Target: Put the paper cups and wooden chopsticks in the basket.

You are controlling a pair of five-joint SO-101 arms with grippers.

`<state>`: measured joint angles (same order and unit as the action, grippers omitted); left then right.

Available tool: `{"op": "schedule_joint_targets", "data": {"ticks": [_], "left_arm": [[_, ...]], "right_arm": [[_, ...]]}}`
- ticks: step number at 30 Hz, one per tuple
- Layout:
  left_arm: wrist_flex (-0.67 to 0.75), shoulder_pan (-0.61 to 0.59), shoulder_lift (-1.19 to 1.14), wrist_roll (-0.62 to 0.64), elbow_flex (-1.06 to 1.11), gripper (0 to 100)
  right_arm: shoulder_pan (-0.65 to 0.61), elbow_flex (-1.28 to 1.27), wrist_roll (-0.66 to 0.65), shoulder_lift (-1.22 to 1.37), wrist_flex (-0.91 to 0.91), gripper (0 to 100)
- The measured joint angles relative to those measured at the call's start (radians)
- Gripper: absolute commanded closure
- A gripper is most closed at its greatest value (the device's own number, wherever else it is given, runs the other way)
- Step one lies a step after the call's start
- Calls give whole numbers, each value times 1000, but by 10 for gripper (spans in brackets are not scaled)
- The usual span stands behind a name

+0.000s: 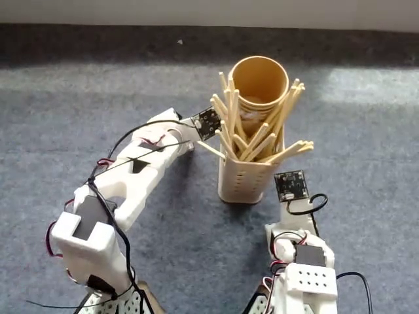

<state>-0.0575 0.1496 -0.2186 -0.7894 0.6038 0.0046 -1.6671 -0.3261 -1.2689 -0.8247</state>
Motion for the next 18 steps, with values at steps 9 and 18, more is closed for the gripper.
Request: {"op": "schedule_joint_targets", "data": {"ticks": [9,18], "left_arm": [[0,-137,71,-6,0,894],[-3,-299,221,-6,0,779]], "right_arm": [[0,0,0,0,0,796],[0,0,0,0,0,796]]}}
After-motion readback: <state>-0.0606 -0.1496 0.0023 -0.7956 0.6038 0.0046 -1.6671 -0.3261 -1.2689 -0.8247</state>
